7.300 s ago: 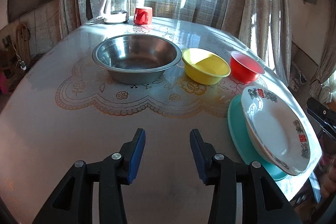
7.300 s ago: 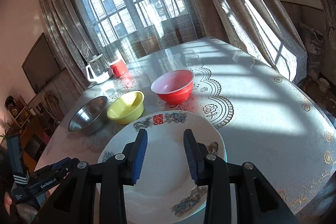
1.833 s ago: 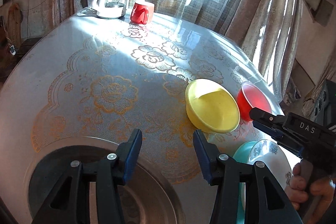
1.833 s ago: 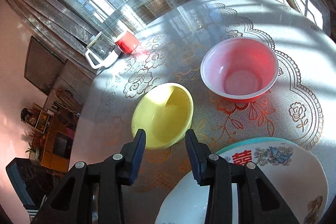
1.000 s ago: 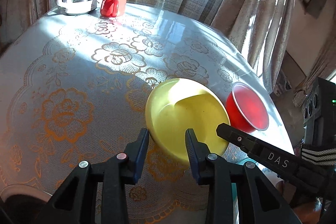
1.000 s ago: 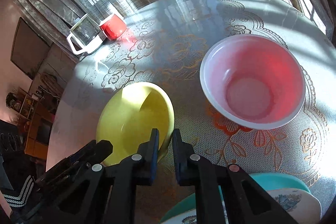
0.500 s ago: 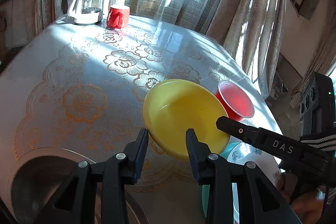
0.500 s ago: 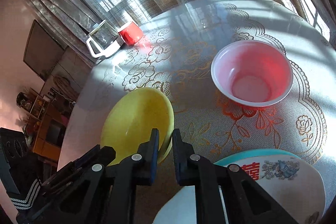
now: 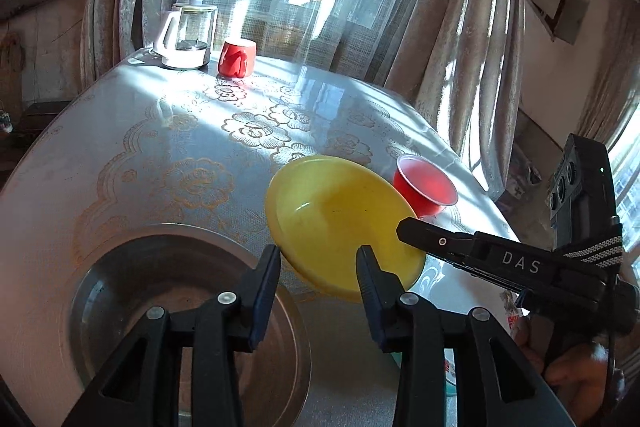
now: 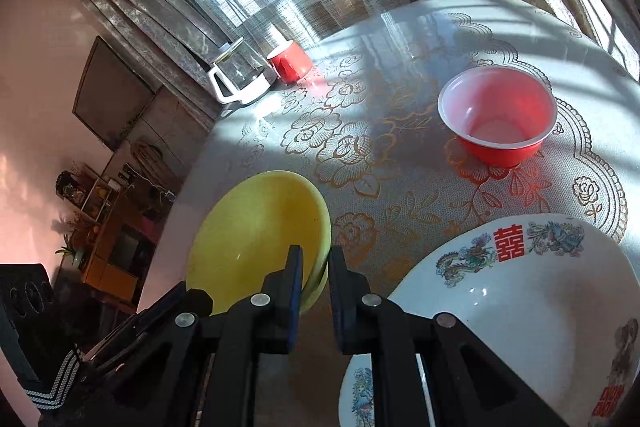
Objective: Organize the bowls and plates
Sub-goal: 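Lift the yellow bowl with both grippers and carry it over the steel basin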
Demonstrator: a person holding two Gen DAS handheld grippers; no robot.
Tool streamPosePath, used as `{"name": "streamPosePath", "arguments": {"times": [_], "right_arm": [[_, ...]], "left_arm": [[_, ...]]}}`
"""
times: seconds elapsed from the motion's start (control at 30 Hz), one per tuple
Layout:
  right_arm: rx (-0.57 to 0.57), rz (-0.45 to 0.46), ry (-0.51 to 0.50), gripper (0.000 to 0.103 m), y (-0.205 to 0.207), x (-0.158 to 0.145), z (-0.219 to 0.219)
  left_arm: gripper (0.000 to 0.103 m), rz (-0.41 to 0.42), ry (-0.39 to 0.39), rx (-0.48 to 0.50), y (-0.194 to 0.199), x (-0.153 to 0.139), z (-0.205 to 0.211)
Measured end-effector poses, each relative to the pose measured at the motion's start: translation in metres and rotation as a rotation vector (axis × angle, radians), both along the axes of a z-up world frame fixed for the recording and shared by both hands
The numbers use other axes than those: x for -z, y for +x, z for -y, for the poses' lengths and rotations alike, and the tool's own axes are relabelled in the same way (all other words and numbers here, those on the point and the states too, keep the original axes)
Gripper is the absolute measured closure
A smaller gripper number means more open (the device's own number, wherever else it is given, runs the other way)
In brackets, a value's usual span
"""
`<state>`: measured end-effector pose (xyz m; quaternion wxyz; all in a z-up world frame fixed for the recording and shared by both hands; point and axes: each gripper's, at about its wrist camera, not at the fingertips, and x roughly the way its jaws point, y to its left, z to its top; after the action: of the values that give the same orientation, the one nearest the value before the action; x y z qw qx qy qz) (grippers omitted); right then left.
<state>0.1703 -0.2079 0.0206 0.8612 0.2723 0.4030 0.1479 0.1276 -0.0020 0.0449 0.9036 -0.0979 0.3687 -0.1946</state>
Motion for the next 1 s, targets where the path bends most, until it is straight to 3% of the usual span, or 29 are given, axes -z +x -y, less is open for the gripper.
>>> {"name": "streamPosePath", "arguments": {"times": [0.53,1.0], "right_arm": [[-0.144,0.071,-0.006,0.090,-0.030,-0.016,-0.070],[-0.248,-0.002,-0.031,0.090,-0.036,0.018,-0.118]], "left_arm": [[0.063,0.029,-0.049,-0.114,-0.055,-0.005,-0.074],[0.063,-0.029,-0.045,-0.192,-0.079,0.028,-0.111]]}}
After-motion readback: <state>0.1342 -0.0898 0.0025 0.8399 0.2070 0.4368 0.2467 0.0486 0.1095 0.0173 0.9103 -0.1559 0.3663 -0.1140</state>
